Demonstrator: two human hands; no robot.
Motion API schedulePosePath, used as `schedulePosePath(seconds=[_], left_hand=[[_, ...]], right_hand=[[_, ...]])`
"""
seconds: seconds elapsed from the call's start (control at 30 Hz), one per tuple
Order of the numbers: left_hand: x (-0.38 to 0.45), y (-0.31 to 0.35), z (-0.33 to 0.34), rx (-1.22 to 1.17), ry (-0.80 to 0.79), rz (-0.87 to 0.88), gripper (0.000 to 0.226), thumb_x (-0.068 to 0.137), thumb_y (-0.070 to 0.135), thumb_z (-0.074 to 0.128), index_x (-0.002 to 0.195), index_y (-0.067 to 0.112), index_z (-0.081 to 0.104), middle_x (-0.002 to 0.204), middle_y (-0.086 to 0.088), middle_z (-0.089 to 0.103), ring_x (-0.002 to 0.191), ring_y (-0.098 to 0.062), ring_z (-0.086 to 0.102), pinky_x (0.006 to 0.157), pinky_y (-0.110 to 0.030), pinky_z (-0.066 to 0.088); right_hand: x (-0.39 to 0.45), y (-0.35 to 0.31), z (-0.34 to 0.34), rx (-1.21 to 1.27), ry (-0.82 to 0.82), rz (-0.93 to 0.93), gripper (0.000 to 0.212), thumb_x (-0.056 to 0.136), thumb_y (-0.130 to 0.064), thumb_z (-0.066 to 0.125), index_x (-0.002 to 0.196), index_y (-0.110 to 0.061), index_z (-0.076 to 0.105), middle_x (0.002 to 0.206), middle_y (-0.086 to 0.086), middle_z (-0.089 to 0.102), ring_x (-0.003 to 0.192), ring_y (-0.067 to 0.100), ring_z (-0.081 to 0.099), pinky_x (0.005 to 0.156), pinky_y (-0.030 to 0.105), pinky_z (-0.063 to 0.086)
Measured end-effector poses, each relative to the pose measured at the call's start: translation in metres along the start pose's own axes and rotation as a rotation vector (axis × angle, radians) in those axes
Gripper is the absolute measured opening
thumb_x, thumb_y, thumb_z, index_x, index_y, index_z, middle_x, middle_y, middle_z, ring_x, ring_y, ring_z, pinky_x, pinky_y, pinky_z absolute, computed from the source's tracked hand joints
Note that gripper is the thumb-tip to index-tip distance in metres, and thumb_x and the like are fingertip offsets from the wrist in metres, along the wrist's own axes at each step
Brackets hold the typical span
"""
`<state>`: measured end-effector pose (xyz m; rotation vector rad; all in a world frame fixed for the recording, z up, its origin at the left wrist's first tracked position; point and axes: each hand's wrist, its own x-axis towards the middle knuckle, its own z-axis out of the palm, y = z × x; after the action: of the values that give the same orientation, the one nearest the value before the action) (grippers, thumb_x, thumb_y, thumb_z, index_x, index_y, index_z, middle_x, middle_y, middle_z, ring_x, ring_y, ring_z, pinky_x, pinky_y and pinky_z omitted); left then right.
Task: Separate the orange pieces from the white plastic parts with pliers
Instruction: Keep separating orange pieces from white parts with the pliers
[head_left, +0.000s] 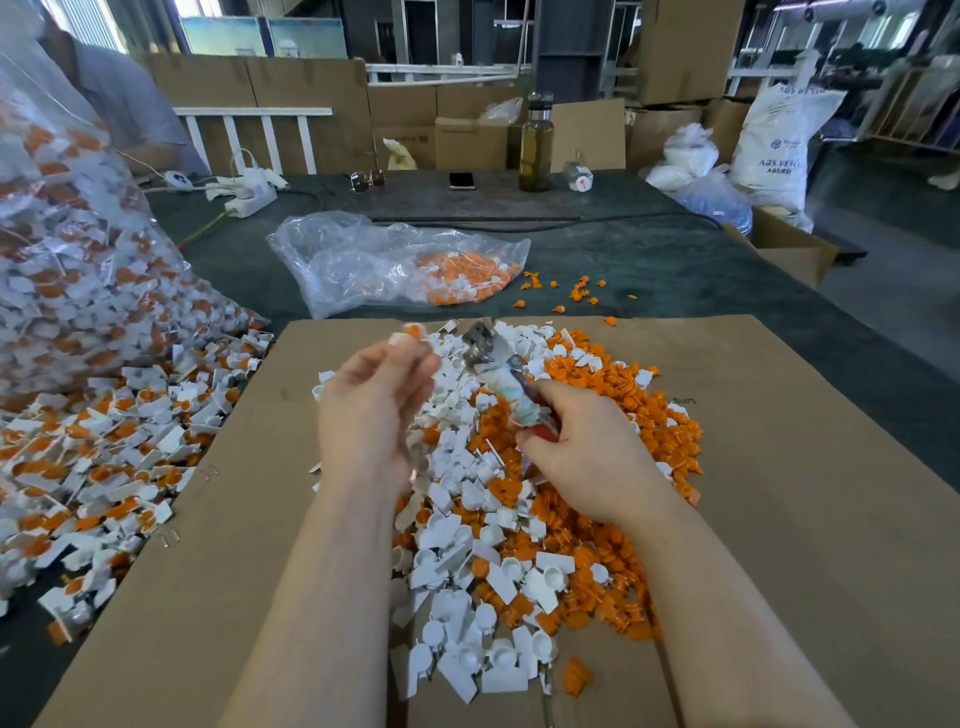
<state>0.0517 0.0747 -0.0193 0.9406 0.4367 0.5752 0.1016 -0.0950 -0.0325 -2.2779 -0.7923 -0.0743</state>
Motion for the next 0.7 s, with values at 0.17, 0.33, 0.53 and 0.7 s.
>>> schedulePosePath(seconds=[0.17,0.33,0.53,0.7], left_hand=[[0.014,0.021,-0.031,-0.415,0.415,-0.125,0.010,0.092,0.015,0.066,0.100,0.008,0.067,0.093,-0.006,0.078,0.075,-0.007,0.075,0.069,-0.020,0.060],[0.024,0.029,-0.051,-0.640,0.553,-0.118,0.028,0.101,0.013,0.053,0.129,0.009,0.057,0.101,-0.007,0.074,0.070,-0.007,0.074,0.062,-0.021,0.059],[0.024,0.031,-0.052,-0.733,0.536,-0.046,0.031,0.103,0.007,0.046,0.132,0.006,0.057,0.105,-0.007,0.071,0.081,-0.010,0.072,0.067,-0.022,0.059],[0.026,0.031,-0.049,-0.166,0.526,-0.102,0.009,0.092,0.014,0.068,0.095,0.023,0.068,0.089,0.006,0.073,0.070,0.001,0.067,0.059,-0.018,0.053]], right_hand=[[0.004,0.011,-0.002,-0.039,0.124,0.094,0.004,0.090,-0.025,0.057,0.090,-0.023,0.059,0.071,-0.008,0.059,0.061,0.012,0.054,0.051,0.033,0.042],[0.006,0.018,-0.004,-0.125,0.166,0.193,0.023,0.091,-0.035,0.058,0.073,-0.030,0.046,0.068,-0.010,0.054,0.060,0.008,0.052,0.048,0.025,0.030],[0.006,0.023,-0.007,-0.207,0.156,0.236,0.027,0.090,-0.037,0.059,0.069,-0.030,0.043,0.067,-0.011,0.053,0.059,0.007,0.051,0.046,0.025,0.030],[0.007,0.022,-0.001,-0.264,0.012,0.185,0.020,0.089,-0.039,0.059,0.073,-0.030,0.050,0.071,-0.010,0.056,0.063,0.009,0.054,0.048,0.027,0.039]])
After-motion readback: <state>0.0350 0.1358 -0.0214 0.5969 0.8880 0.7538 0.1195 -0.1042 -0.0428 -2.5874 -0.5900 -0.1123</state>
